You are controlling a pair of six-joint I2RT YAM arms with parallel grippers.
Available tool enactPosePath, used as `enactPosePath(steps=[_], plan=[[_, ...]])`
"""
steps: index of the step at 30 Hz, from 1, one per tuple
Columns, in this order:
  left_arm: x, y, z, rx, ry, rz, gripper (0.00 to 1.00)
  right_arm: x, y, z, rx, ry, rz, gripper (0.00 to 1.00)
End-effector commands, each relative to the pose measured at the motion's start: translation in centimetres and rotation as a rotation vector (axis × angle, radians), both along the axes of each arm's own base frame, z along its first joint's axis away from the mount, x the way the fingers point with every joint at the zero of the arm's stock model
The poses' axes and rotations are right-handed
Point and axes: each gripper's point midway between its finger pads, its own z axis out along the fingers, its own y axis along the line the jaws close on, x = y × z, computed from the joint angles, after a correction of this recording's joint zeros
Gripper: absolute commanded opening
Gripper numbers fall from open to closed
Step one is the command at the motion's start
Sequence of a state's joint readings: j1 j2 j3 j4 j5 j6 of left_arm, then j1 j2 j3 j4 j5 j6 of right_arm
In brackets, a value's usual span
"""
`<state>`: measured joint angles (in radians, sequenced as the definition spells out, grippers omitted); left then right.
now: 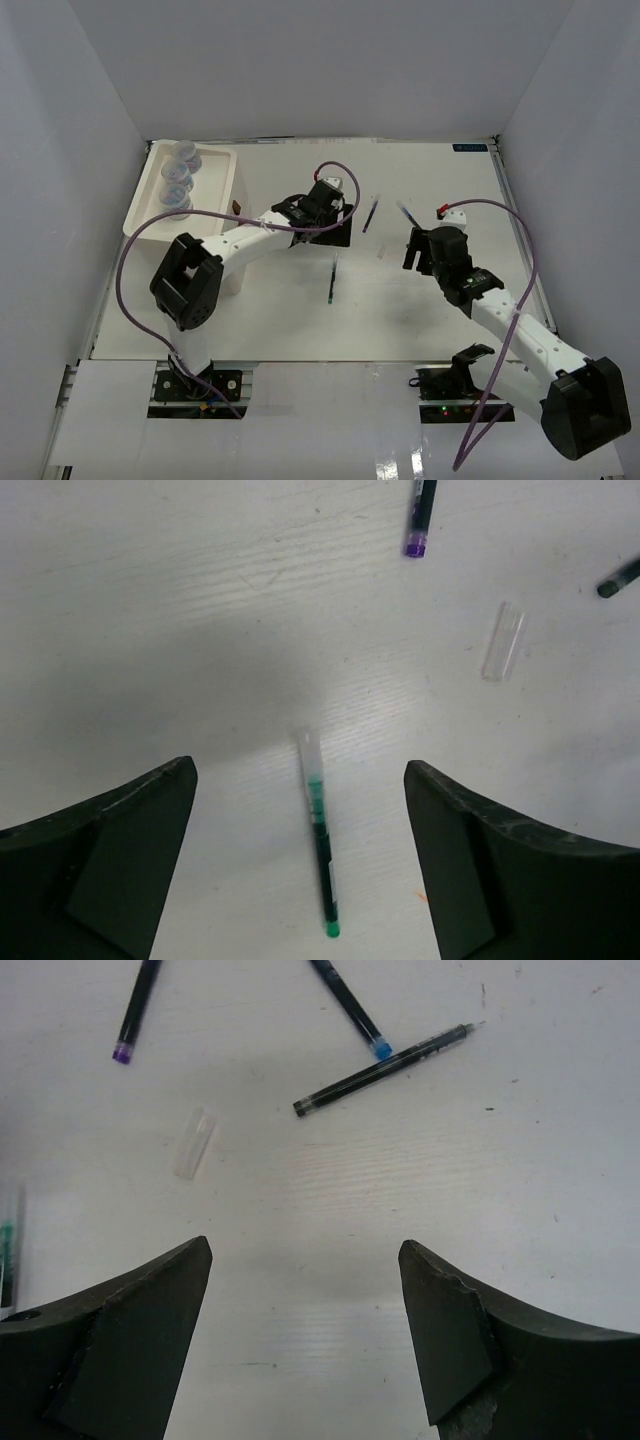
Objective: Sort the stationery into containers
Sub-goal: Pick up the pen from the center of the board.
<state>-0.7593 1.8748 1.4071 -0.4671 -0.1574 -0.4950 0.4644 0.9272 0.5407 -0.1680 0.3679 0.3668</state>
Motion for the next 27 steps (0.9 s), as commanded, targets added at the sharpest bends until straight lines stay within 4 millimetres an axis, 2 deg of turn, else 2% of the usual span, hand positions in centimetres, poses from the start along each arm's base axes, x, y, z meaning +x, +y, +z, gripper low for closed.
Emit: enactPosePath(steps=[1, 3, 4, 5, 10, 15, 20, 27], plan=[[-0.2, 3.6, 6.0, 0.008, -0.116, 0.006, 0.98, 2.3, -0.9, 2.1, 0.03, -0.026, -0.117, 0.82], [-0.8, 5.0, 6.0, 0.024, -0.125, 0.001, 0.98, 3.2, -1.4, 1.4, 0.008, 0.005, -0.153, 0.82], [-1.1, 5.5, 7.3, 0.009, -0.152, -0.001, 0.98, 3.6, -1.7, 1.2, 0.005, 0.014, -0.17, 0.81], [-1.3, 5.8, 7.6, 0.011, -0.159, -0.008, 0.98, 4.3, -2.1, 0.8, -0.001, 0.033, -0.195, 0.81], [-2.4, 7.8, 7.5, 0.027, -0.195, -0.005, 0.98, 5.8, -3.1, -0.6, 0.016, 0.076, -0.292, 0.74], [-3.0, 7.7, 7.0, 0.007, -0.186, -0.033, 0.98, 7.2, -3.2, -1.4, 0.061, 0.101, -0.352, 0.68], [-3.0, 9.0, 6.6, 0.054, -0.205, -0.011, 0.98, 8.3, -2.9, -3.1, 0.072, 0.138, -0.407, 0.64], [-3.0, 9.4, 6.8, 0.067, -0.214, 0.001, 0.98, 10.0, -3.3, -4.5, 0.049, 0.156, -0.487, 0.58]])
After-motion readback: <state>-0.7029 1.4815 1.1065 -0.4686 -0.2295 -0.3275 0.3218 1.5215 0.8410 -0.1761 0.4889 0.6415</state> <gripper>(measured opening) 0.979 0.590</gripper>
